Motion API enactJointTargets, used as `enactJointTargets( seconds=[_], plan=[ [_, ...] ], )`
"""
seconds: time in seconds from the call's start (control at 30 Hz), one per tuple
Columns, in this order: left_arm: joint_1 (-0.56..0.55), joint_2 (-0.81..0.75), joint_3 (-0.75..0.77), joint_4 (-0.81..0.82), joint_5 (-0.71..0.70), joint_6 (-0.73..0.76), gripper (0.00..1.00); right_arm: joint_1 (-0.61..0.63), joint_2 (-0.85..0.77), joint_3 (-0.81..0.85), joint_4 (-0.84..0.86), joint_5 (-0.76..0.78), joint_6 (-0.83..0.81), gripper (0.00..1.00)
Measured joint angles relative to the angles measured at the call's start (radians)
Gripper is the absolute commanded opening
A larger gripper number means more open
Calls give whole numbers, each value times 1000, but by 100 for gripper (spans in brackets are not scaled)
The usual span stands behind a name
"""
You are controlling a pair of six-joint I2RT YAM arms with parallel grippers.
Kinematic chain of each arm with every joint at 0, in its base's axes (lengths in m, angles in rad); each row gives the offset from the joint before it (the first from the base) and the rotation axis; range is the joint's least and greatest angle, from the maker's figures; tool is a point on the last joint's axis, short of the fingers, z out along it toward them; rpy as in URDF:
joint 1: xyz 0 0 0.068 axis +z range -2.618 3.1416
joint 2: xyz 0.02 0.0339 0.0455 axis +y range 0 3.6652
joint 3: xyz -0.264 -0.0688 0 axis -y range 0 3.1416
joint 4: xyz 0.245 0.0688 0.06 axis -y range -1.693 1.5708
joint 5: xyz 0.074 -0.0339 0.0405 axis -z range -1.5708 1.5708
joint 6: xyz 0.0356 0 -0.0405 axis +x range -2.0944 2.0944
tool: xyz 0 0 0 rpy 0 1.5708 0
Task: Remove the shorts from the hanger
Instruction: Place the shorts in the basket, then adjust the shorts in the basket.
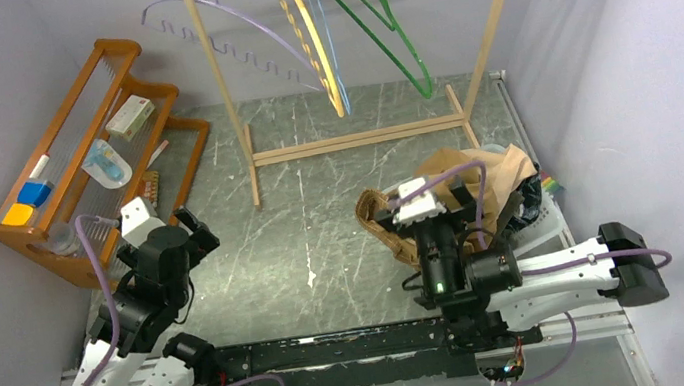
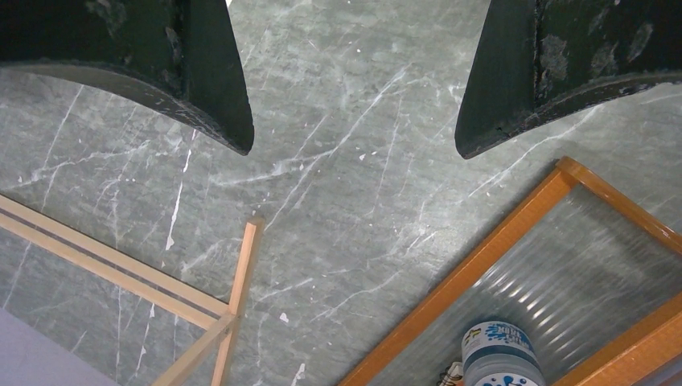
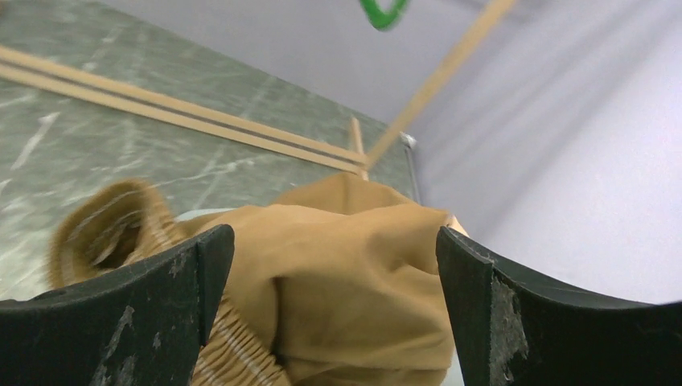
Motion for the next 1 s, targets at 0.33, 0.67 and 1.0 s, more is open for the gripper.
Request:
enactJointTargets(
  seconds=[0.33,0.67,1.0],
  plan=[
    [0,29,0,1,6,7,99,-139,248,-25,-1,0,51,100],
    [0,37,0,1,6,7,99,70,130,110,0,-90,365,100],
    [0,22,0,1,6,6,99,-44,182,222,-654,-779,1306,100]
  ],
)
